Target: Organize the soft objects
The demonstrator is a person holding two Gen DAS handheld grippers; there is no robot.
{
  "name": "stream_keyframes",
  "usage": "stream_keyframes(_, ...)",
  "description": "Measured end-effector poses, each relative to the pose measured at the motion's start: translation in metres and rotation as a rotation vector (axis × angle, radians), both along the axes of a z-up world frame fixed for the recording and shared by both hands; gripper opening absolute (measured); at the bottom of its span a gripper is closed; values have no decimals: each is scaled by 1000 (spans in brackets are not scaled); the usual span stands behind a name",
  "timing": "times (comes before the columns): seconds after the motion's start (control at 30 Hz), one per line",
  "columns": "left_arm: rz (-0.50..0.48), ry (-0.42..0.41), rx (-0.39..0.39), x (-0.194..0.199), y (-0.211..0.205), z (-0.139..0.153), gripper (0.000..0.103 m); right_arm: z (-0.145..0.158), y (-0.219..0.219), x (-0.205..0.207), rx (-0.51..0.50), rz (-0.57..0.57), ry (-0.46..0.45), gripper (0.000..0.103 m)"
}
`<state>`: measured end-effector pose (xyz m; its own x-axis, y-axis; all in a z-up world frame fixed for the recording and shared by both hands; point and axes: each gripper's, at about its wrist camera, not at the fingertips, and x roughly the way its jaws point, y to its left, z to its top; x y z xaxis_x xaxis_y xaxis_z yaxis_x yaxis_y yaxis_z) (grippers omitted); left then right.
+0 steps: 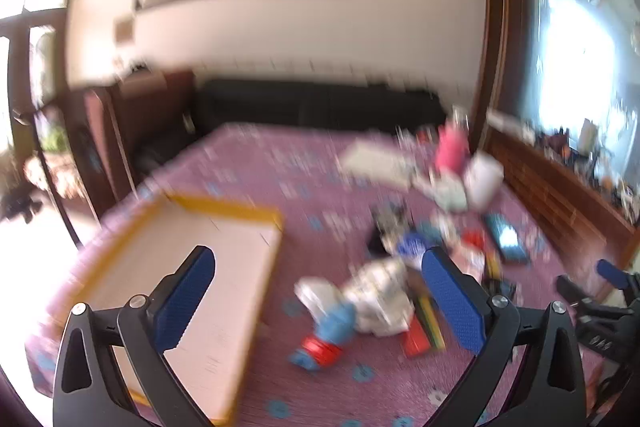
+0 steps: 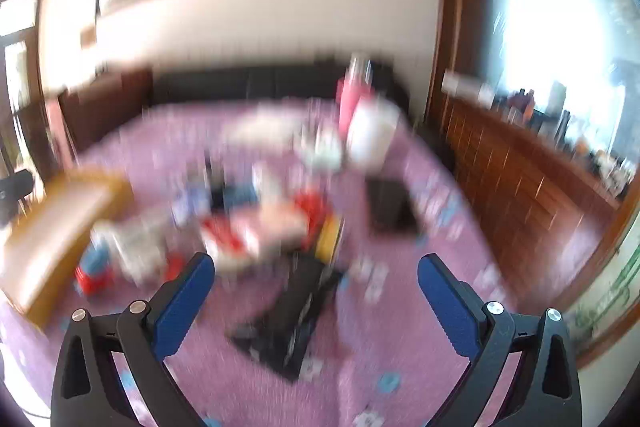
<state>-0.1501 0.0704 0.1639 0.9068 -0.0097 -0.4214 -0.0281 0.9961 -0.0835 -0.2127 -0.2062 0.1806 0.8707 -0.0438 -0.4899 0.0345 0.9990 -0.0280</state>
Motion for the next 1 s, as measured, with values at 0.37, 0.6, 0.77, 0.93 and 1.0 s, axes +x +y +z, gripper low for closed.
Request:
stream_keyframes(0.37, 111, -250, -56, -93, 63, 76, 103, 103, -33, -79, -29, -174, -274, 102)
stream_keyframes(0.6, 84, -167, -53, -74, 66, 55, 103, 124, -40, -76, -41, -118, -177, 103)
stream_keyframes(0.77, -52, 101, 74, -29, 25, -8, 103, 32, -28, -20, 81, -18, 165, 102)
stream_keyframes(0.93, -143, 283, 113, 12, -1, -62, 103, -33, -12, 3, 91, 34, 273, 102)
stream_keyframes(1.0, -166, 338, 135, 33, -11, -83, 103, -51, -6, 10, 97, 55, 310, 102)
